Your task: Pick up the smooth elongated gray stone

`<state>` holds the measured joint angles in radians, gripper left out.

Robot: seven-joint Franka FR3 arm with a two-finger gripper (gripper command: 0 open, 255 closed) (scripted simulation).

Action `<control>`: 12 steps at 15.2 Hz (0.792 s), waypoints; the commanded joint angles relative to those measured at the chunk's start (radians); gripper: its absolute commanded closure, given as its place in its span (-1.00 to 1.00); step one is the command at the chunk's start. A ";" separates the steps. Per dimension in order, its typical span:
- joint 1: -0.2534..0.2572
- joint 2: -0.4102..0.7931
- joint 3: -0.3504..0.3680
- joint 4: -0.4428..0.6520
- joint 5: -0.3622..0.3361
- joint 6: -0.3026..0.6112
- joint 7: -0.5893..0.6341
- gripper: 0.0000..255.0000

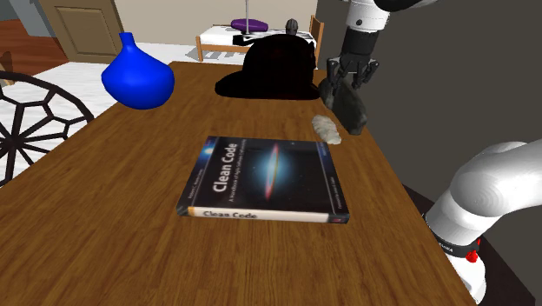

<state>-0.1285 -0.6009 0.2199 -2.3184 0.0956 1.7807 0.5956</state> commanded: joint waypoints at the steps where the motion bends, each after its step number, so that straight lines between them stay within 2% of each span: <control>1: 0.000 0.000 -0.001 0.027 -0.001 -0.026 0.001 1.00; 12: -0.007 0.027 -0.010 0.196 -0.012 -0.167 0.003 1.00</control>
<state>-0.1351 -0.5770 0.2104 -2.1416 0.0849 1.6273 0.5983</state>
